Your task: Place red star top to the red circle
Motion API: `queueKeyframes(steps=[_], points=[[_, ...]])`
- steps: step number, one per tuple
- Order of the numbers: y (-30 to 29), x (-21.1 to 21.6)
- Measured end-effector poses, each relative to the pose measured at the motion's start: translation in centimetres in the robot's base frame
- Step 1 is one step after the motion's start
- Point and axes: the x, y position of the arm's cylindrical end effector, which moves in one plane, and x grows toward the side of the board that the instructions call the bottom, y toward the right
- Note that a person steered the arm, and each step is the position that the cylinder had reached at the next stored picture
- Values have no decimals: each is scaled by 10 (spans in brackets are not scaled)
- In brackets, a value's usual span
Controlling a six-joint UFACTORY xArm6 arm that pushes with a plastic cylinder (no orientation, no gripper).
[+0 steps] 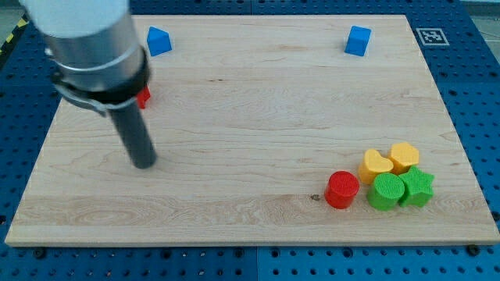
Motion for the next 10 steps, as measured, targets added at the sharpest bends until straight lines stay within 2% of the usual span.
queueKeyframes(steps=[2,3,4,5,8,10], points=[[-68,-92],[-83,-124],[-33,-131],[-1,-115],[9,-89],[16,-48]])
